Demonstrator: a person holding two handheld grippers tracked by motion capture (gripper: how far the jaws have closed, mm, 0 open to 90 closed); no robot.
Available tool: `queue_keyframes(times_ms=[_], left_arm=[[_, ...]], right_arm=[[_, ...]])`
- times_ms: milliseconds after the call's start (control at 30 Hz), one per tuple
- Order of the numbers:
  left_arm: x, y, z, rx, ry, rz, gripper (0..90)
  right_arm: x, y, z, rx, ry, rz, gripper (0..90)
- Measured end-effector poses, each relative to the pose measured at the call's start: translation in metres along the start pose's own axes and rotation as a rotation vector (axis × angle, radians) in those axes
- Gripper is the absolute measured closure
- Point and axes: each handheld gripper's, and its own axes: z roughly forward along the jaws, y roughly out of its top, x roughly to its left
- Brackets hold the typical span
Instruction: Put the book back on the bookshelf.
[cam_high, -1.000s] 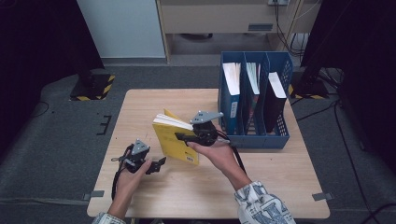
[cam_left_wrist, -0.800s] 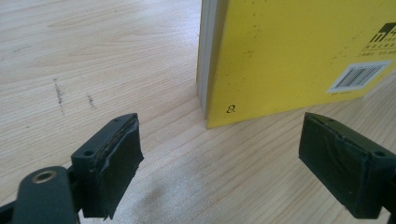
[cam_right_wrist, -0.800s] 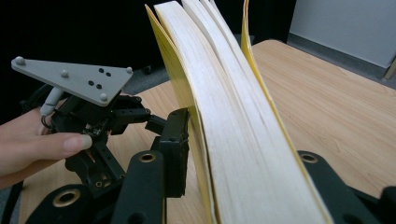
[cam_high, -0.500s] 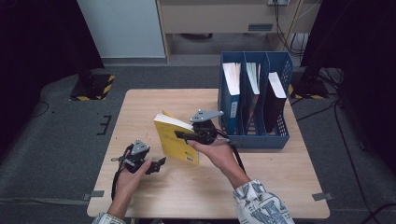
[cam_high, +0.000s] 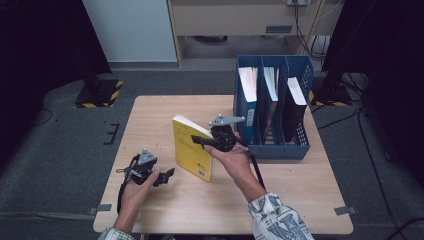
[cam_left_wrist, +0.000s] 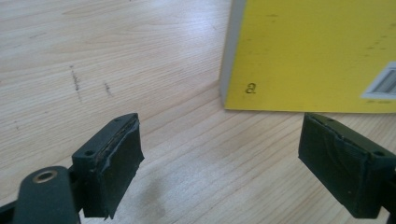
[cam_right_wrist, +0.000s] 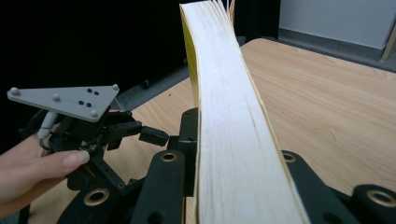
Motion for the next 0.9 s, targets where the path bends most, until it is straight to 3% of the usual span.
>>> queue_keyframes(times_ms=[300, 900], left_arm=[[0.007, -0.004, 0.003, 0.045, 0.036, 0.005, 11.9], [0.013, -0.009, 0.007, 0.087, 0.078, 0.016, 7.0]], right_arm=[[-0.004, -0.001, -0.014, -0.017, -0.004, 0.072, 75.0], [-0.011, -0.010, -0.055, -0.022, -0.037, 0.102, 75.0]])
